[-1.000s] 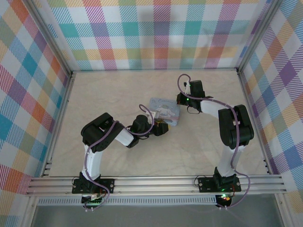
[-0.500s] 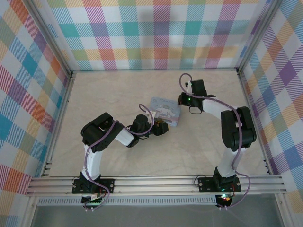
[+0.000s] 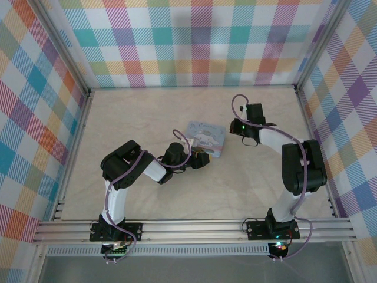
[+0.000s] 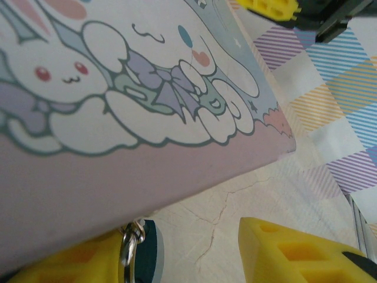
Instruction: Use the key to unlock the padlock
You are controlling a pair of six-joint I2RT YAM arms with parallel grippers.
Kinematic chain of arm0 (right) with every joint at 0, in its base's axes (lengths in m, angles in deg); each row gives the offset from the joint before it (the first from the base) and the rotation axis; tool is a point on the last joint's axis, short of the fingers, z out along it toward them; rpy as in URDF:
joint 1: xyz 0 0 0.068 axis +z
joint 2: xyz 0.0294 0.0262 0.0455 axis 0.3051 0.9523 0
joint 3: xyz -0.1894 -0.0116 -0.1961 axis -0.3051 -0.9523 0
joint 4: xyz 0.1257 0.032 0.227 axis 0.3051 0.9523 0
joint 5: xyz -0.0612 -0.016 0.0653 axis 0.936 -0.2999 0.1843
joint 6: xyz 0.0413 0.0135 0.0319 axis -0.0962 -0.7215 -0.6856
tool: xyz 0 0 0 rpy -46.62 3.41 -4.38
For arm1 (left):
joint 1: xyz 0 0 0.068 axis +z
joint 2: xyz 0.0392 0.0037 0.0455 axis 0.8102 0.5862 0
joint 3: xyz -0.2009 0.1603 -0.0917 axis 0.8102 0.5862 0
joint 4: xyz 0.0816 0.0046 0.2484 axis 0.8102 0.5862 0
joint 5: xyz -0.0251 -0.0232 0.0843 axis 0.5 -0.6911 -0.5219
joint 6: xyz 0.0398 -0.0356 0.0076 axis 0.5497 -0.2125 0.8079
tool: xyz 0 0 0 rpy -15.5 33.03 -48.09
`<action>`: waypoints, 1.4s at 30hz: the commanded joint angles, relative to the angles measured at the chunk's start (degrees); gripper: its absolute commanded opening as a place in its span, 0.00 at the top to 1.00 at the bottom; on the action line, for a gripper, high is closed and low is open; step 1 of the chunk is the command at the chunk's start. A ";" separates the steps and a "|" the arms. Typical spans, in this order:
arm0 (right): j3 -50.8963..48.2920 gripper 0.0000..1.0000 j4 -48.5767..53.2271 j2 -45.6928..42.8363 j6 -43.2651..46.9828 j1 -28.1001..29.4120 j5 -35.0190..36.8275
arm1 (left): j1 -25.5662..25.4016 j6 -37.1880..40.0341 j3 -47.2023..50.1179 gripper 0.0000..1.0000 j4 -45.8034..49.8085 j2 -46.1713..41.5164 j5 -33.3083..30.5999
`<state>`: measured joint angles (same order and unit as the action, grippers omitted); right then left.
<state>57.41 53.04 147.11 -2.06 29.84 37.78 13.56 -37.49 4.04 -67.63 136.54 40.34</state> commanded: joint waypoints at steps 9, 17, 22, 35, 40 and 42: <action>0.11 1.00 -2.63 2.65 -2.23 2.59 -3.42 | 1.31 -0.09 0.84 0.46 0.75 1.72 -3.84; 3.19 1.00 -1.83 5.20 -1.90 2.87 -4.03 | 1.96 -0.35 2.16 0.47 1.10 1.49 -5.59; 3.43 1.00 -1.80 5.35 -1.88 2.87 -3.97 | 2.82 -0.71 2.72 0.54 0.91 1.71 -5.27; 3.60 1.00 -1.84 5.01 -2.06 3.13 -4.35 | 3.55 0.47 0.64 0.68 6.98 2.33 -2.13; 3.78 1.00 -1.80 4.82 -2.06 3.22 -4.32 | 3.55 1.77 0.38 0.73 9.97 1.75 -2.36; 3.87 1.00 -1.95 4.82 -2.12 3.30 -4.49 | 3.55 2.17 0.38 0.75 10.60 1.72 -2.25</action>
<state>59.62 51.56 151.88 -3.81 32.38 34.76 16.77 -37.01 4.04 -65.75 137.04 38.35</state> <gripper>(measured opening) 0.051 0.255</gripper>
